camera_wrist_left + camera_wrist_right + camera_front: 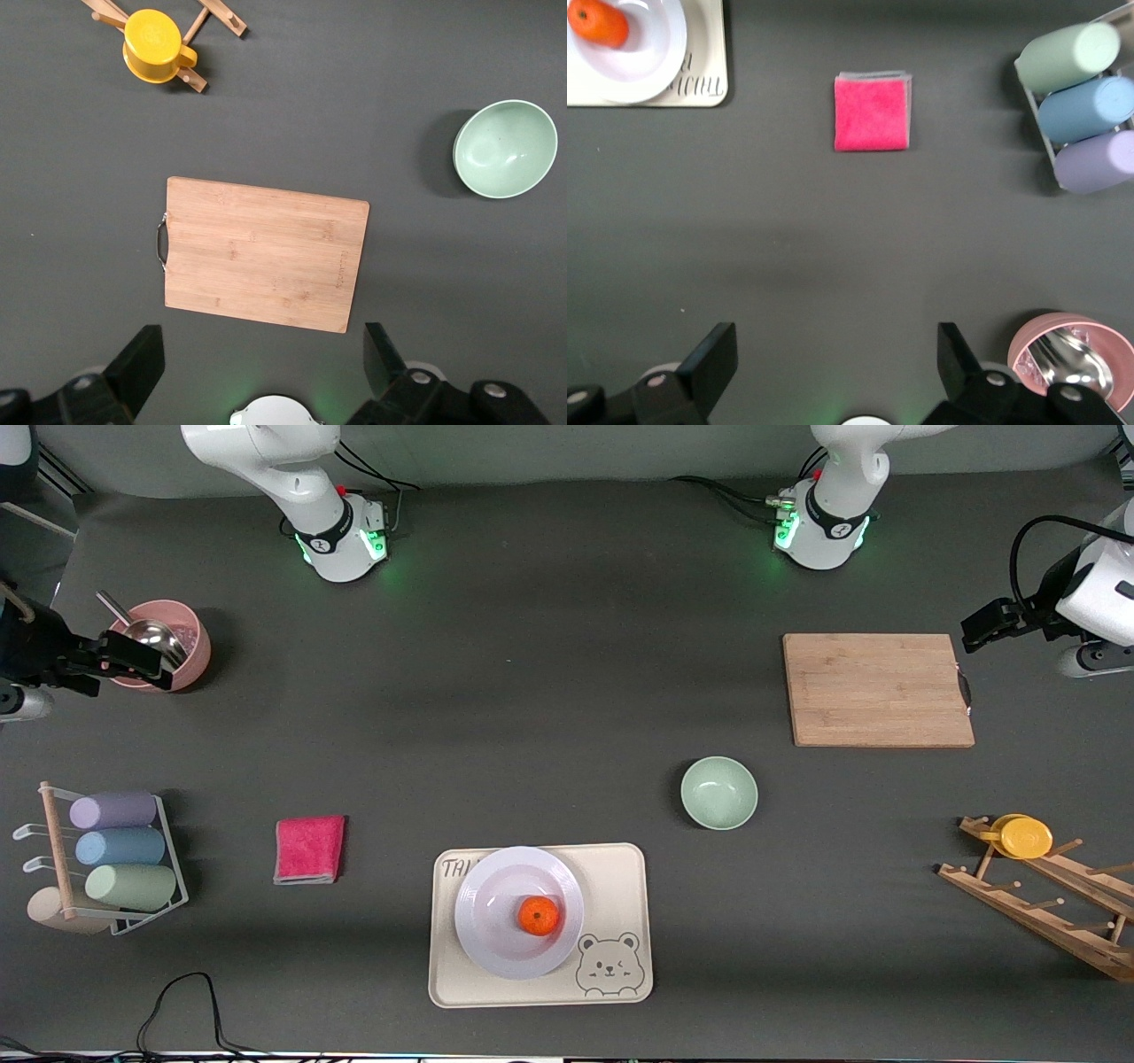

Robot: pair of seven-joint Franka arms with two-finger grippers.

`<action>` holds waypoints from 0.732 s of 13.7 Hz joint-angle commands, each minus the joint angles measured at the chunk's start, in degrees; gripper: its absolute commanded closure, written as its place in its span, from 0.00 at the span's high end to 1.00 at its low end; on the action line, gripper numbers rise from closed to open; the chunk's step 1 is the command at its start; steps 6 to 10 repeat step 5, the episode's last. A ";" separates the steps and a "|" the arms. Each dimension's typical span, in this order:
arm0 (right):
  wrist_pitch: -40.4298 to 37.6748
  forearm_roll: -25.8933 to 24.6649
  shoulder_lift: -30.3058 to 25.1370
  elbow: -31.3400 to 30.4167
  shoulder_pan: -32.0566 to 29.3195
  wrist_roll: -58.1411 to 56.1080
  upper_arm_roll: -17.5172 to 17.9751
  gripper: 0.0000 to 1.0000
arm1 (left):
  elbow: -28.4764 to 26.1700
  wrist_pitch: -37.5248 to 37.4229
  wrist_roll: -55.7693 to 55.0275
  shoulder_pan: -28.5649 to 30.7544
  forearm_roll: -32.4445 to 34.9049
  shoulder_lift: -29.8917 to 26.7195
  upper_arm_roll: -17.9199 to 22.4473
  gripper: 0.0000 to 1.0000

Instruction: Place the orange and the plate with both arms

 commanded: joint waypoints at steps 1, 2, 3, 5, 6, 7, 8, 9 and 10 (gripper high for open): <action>1.37 -3.43 -3.74 -5.59 -4.22 5.14 8.10 1.00 | 2.02 -2.21 0.14 -1.99 0.24 0.47 1.70 1.00; 2.59 -3.52 -4.62 -7.26 -4.32 5.24 8.47 1.00 | 2.11 -2.38 0.05 -1.82 0.25 0.48 1.81 1.00; 4.52 -3.52 -5.85 -9.54 -4.24 5.16 8.47 1.00 | 2.11 -2.73 0.05 -1.82 0.25 0.48 1.89 1.00; 5.07 -3.52 -7.00 -10.97 -3.88 5.07 8.39 1.00 | 2.02 -3.53 0.05 -2.00 0.25 0.74 1.81 1.00; 5.07 -3.52 -7.00 -10.97 -3.88 5.07 8.39 1.00 | 2.02 -3.53 0.05 -2.00 0.25 0.74 1.81 1.00; 5.07 -3.52 -7.00 -10.97 -3.88 5.07 8.39 1.00 | 2.02 -3.53 0.05 -2.00 0.25 0.74 1.81 1.00; 5.07 -3.52 -7.00 -10.97 -3.88 5.07 8.39 1.00 | 2.02 -3.53 0.05 -2.00 0.25 0.74 1.81 1.00; 5.07 -3.52 -7.00 -10.97 -3.88 5.07 8.39 1.00 | 2.02 -3.53 0.05 -2.00 0.25 0.74 1.81 1.00; 5.07 -3.52 -7.00 -10.97 -3.88 5.07 8.39 1.00 | 2.02 -3.53 0.05 -2.00 0.25 0.74 1.81 1.00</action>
